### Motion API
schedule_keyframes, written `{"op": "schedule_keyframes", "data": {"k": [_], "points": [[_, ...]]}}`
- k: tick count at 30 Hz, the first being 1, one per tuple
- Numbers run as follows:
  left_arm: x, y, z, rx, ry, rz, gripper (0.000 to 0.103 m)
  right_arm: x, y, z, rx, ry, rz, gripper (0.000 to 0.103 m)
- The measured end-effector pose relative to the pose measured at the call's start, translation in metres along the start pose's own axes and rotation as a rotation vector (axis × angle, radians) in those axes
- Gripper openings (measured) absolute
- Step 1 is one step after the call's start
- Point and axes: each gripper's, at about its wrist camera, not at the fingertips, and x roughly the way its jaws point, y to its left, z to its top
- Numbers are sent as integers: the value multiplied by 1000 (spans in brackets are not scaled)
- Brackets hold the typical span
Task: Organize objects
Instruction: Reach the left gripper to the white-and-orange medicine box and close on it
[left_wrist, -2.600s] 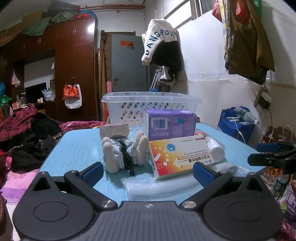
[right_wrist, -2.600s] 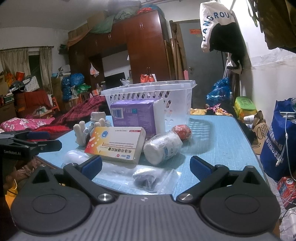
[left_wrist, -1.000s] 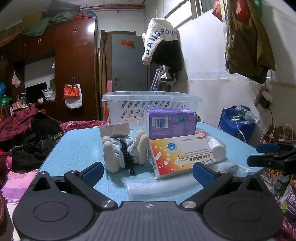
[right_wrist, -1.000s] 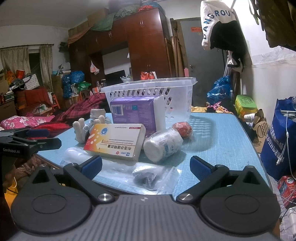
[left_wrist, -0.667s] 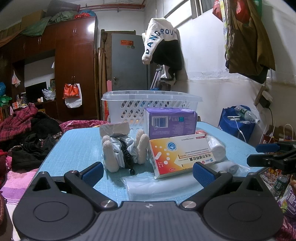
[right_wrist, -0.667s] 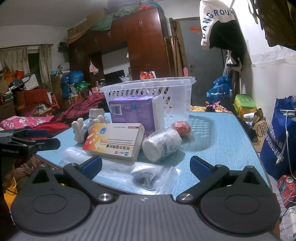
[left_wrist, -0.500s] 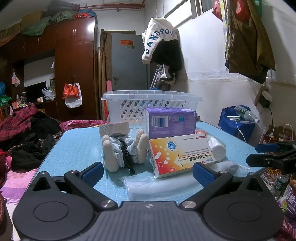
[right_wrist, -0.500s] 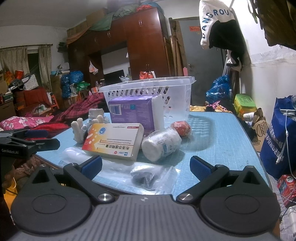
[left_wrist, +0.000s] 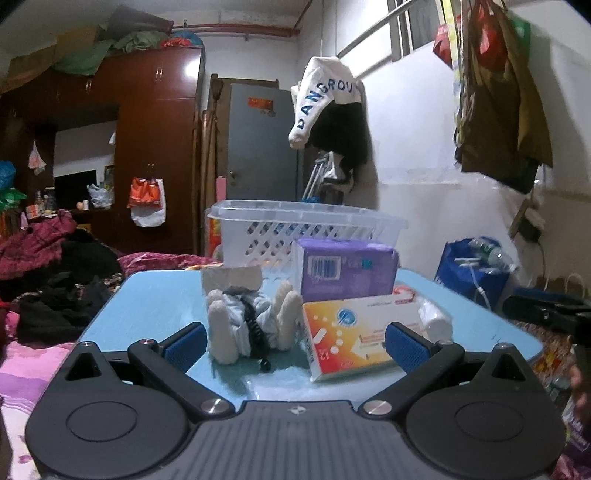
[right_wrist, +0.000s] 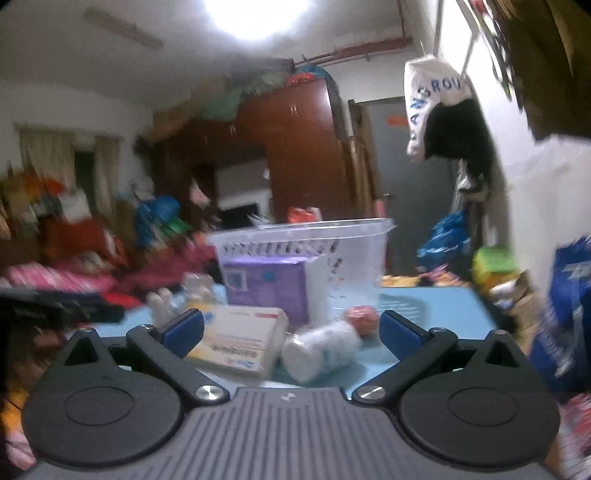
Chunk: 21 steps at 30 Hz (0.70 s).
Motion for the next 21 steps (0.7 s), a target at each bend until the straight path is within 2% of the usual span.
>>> {"op": "schedule_keyframes", "data": {"k": [3, 5, 6, 7, 10, 12, 14, 17, 21], "points": [[10, 4, 6, -15, 30, -37, 103, 10, -11, 0, 28, 33, -3, 103], [17, 5, 6, -12, 47, -66, 103, 9, -14, -4, 32, -40, -34, 103], [19, 5, 5, -4, 47, -56, 103, 7, -15, -6, 25, -100, -52, 103], [20, 4, 4, 5, 38, -33, 103, 6, -15, -6, 11, -124, -70, 103], [17, 5, 6, 9, -11, 6, 103, 11, -14, 0, -11, -60, -61, 103], [15, 8, 9, 1, -34, -4, 103, 18, -11, 6, -26, 7, -113, 103], [13, 10, 13, -5, -48, -5, 103, 23, -10, 8, -15, 25, -137, 103], [15, 15, 15, -27, -61, -42, 103, 29, -11, 6, -21, 21, -100, 103], [23, 12, 10, -9, -29, -83, 103, 35, -1, 2, -56, 51, -44, 103]]}}
